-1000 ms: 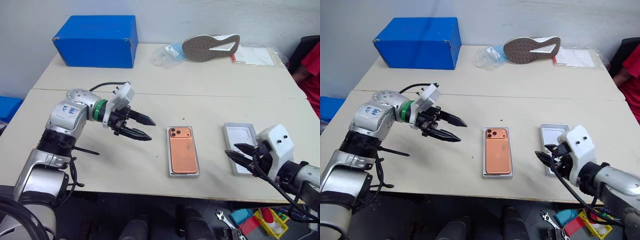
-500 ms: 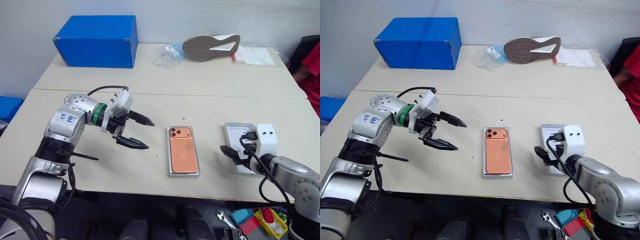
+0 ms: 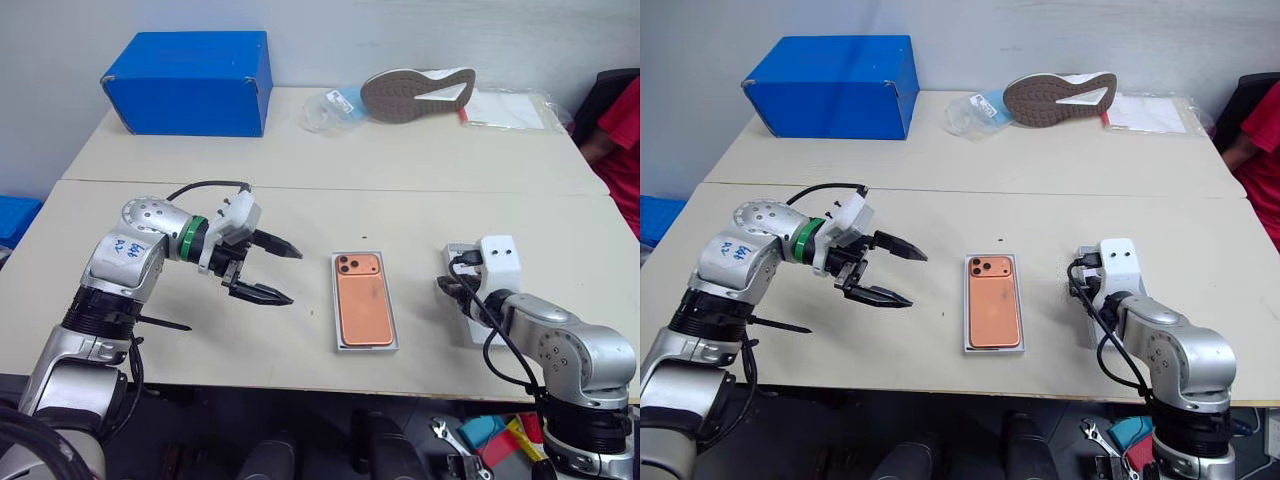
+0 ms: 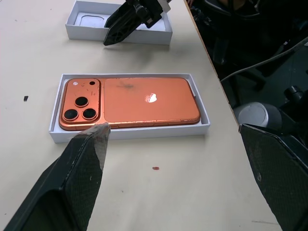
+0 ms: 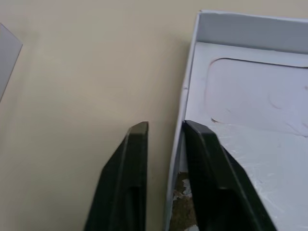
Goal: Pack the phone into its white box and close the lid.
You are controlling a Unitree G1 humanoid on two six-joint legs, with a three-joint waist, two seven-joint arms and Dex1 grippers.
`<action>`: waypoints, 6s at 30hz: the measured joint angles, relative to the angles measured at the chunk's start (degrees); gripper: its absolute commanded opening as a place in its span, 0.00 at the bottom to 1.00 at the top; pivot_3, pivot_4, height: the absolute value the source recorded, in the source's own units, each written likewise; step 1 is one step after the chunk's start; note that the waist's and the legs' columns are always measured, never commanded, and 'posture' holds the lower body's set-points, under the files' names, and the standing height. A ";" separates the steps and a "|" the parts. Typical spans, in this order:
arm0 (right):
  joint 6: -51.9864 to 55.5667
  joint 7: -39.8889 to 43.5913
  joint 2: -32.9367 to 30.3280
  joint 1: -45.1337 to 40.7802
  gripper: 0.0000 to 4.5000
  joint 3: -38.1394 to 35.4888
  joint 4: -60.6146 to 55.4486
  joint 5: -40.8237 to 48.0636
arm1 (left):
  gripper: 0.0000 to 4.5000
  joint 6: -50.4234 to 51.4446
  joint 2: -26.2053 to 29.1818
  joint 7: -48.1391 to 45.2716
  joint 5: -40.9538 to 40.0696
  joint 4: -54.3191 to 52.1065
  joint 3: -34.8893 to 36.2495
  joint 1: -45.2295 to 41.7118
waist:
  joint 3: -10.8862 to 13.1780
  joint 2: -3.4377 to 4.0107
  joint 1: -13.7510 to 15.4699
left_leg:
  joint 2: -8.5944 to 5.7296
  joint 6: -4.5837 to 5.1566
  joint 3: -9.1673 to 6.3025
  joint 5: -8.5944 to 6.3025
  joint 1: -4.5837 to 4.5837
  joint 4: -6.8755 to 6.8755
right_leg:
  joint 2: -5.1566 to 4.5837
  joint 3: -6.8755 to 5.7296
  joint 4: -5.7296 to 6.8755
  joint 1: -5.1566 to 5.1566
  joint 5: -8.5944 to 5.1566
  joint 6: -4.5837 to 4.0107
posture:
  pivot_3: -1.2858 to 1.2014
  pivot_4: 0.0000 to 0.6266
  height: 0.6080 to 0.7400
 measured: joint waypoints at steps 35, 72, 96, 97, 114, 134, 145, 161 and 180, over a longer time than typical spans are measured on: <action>-7.00 -35.58 28.03 -18.63 0.01 4.71 22.06 83.33 | 1.00 -0.76 6.29 1.60 4.83 -1.81 2.28 9.51 | 0.15 0.31 -3.26 | 0.06 -0.02 0.02 0.00 0.09 -0.08 | -0.06 -0.15 0.14 -0.08 0.00 -0.01 | 0.52 0.24 1.00; -18.91 -17.55 13.04 -5.08 0.00 11.69 16.29 67.15 | 0.00 0.78 -7.84 12.57 7.51 -0.74 -1.77 8.22 | 0.08 0.30 -1.17 | 0.01 0.07 0.08 -0.04 0.08 -0.02 | -0.10 -0.11 0.03 0.00 0.00 -0.01 | 0.52 0.24 1.00; -13.31 4.81 -23.09 7.97 0.66 1.48 -5.34 56.07 | 0.00 -2.87 -13.08 10.55 9.27 4.65 -3.22 4.35 | 0.10 0.31 0.55 | 0.02 0.28 0.08 -0.16 -0.07 0.00 | -0.12 -0.17 -0.39 0.11 0.06 0.11 | 0.52 0.24 1.00; -13.39 7.84 -25.79 10.19 0.66 0.14 -7.10 54.42 | 0.00 -3.20 -13.55 10.37 9.30 5.01 -3.37 3.96 | 0.10 0.32 0.72 | 0.01 0.31 0.08 -0.18 -0.08 0.01 | -0.12 -0.17 -0.44 0.13 0.08 0.14 | 0.52 0.24 1.00; -21.77 25.98 -31.03 26.07 0.22 -7.15 -18.16 38.23 | 0.00 -2.27 -10.08 0.91 6.99 13.11 -1.43 -4.93 | 0.16 0.11 0.48 | 0.02 0.33 0.17 -0.20 -0.01 0.04 | -0.08 -0.19 -0.45 0.18 0.13 0.23 | 0.52 0.24 1.00; -41.70 41.56 -31.79 23.03 0.01 21.82 -11.49 -2.47 | 0.00 -23.02 -17.03 1.84 21.20 35.52 -8.50 -11.01 | 0.19 -0.09 1.89 | -0.07 0.40 0.28 -0.25 -0.14 0.33 | -0.07 -0.45 -0.51 0.15 0.17 0.29 | 0.52 0.24 1.00; -40.47 40.60 -26.41 21.73 0.01 22.59 -11.13 -3.89 | 0.00 -27.59 -24.58 8.88 22.84 48.32 -5.41 -18.70 | 0.20 -0.12 1.91 | -0.08 0.42 0.28 -0.29 -0.18 0.51 | -0.06 -0.47 -0.37 0.15 0.18 0.31 | 0.52 0.24 1.00; -35.72 39.37 -22.78 16.64 0.01 22.36 -11.65 -3.14 | 0.00 -28.31 -23.19 7.25 23.40 49.60 -4.10 -19.05 | 0.20 -0.12 1.76 | -0.08 0.41 0.28 -0.33 -0.20 0.68 | -0.05 -0.46 -0.28 0.14 0.18 0.31 | 0.52 0.24 1.00; -30.03 33.19 -19.49 12.90 0.01 15.36 -8.21 4.21 | 0.00 -23.46 -29.59 10.54 23.88 48.11 -2.69 -18.88 | 0.20 -0.12 1.97 | -0.12 0.49 0.31 -0.40 -0.38 0.85 | -0.06 -0.44 -0.24 0.05 0.22 0.38 | 0.52 0.24 1.00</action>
